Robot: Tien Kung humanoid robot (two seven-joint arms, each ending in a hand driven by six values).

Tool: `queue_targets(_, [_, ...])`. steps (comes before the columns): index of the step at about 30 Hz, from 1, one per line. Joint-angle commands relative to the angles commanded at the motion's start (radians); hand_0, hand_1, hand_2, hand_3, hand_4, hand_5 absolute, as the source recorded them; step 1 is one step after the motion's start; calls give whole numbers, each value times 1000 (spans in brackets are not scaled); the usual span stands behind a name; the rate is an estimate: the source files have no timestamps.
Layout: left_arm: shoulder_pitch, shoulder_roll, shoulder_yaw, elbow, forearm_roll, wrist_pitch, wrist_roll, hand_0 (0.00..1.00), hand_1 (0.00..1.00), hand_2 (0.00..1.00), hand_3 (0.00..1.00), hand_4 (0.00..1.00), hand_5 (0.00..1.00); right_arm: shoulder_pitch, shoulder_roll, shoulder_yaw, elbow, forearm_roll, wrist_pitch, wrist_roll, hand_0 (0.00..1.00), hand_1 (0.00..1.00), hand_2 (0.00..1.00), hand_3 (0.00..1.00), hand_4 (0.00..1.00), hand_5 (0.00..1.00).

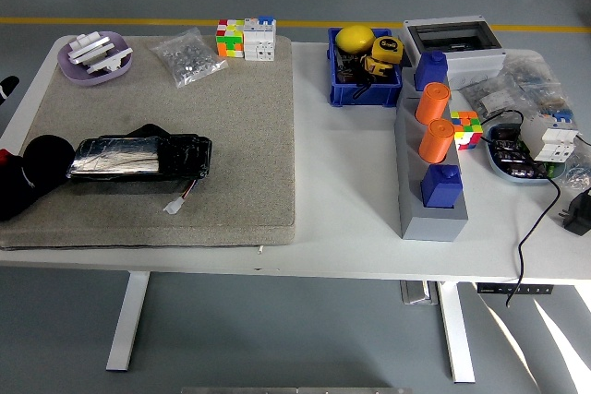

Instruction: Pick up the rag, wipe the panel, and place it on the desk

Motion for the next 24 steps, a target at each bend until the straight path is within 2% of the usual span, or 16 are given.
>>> queue_targets(6, [5,-7,6,4,-10,-6,1,659,756,768,645,963,401,4,-4,3,0,-9,-2,-3,747,622,683,605,998,477])
queue_targets(7, [6,-8,6,4,-12,-6,1,656,749,720,634,959,397,5,-5,0,0,-10,-2,-4,747,624,684,607,998,476])
queue_targets(24, [14,-42,-21,-3,-12,-17,10,643,721,697,626,949,389,14,-12,-3,0,-9,-5,-12,749,626,684,606,998,479])
